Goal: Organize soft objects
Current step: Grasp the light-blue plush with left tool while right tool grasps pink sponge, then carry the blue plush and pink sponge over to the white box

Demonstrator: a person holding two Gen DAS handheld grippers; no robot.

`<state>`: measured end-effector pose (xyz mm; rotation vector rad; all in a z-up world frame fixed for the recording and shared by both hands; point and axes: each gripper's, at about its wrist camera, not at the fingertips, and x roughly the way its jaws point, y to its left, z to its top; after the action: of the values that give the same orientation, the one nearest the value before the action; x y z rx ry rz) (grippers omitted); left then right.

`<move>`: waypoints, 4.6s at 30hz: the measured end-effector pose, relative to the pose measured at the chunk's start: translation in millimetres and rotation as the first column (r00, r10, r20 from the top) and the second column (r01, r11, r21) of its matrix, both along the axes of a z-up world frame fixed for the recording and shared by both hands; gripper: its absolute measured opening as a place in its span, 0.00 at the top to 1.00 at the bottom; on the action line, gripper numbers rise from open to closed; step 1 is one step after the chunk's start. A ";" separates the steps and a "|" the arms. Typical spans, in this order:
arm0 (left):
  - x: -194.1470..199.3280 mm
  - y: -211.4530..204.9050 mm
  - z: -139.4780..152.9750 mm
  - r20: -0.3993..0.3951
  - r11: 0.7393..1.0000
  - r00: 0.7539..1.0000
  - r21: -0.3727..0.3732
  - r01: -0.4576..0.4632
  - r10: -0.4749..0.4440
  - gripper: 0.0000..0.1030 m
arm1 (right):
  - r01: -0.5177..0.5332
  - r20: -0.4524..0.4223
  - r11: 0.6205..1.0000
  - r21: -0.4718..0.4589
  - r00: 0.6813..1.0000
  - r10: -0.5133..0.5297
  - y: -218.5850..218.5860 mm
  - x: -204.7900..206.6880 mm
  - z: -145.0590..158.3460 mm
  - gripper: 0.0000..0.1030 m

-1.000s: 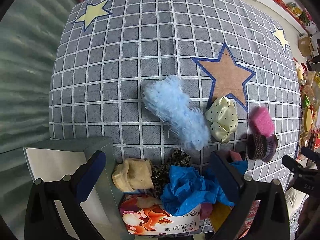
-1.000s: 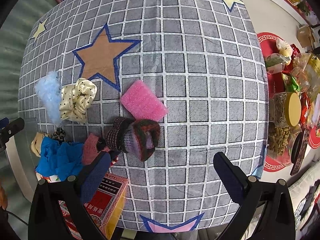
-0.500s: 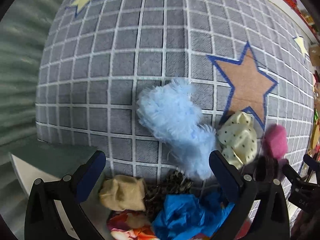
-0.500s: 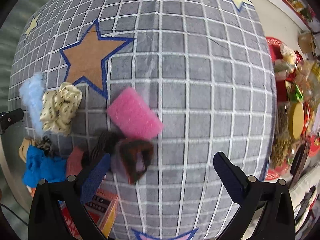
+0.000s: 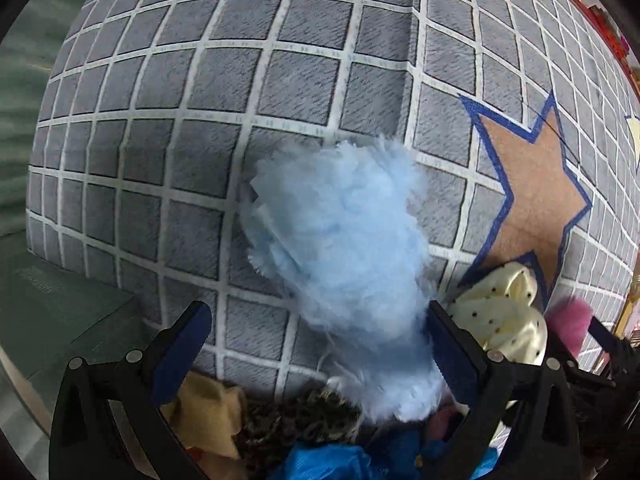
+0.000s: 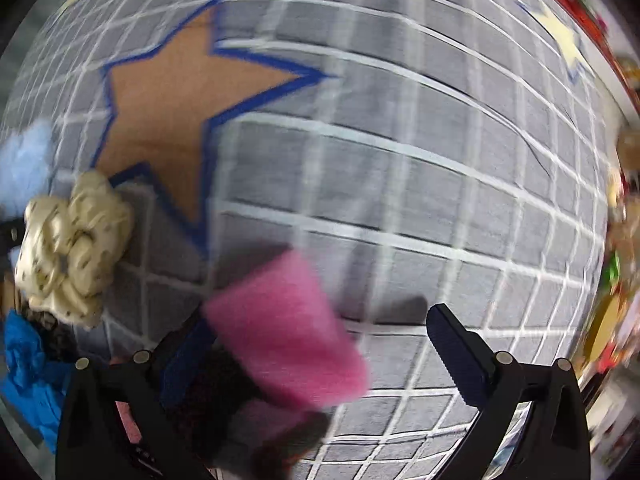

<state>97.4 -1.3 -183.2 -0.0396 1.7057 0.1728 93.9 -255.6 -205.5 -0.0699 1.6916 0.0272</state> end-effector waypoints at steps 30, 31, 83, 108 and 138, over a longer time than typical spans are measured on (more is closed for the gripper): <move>71.4 -49.4 -4.1 0.105 0.993 0.992 -0.092 0.080 -0.070 0.78 | 0.023 0.070 0.984 0.176 0.997 -0.036 -15.4 -16.0 37.3 0.54; 74.9 -50.1 4.9 0.125 0.992 0.989 -0.094 0.087 -0.075 0.78 | 0.031 0.091 0.981 0.192 0.995 -0.049 -18.4 -16.7 46.1 0.54; -284.7 -217.2 205.2 0.302 0.592 0.592 -0.102 0.800 -0.747 0.78 | 0.095 0.206 0.961 0.261 0.967 -0.151 -94.3 -266.1 161.3 0.54; -316.3 53.5 220.6 0.459 0.884 0.806 -0.087 0.459 -0.373 0.78 | -0.281 0.221 0.944 0.173 0.945 0.241 146.0 -320.8 200.9 0.53; -340.3 194.0 217.2 0.492 0.982 0.861 -0.061 0.178 -0.125 0.78 | -0.550 0.331 0.824 0.137 0.809 0.485 312.3 -287.9 235.6 0.53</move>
<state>-242.9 192.7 34.0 -0.0231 1.2020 -0.0457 -193.9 56.8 30.2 -0.3532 1.3252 0.6021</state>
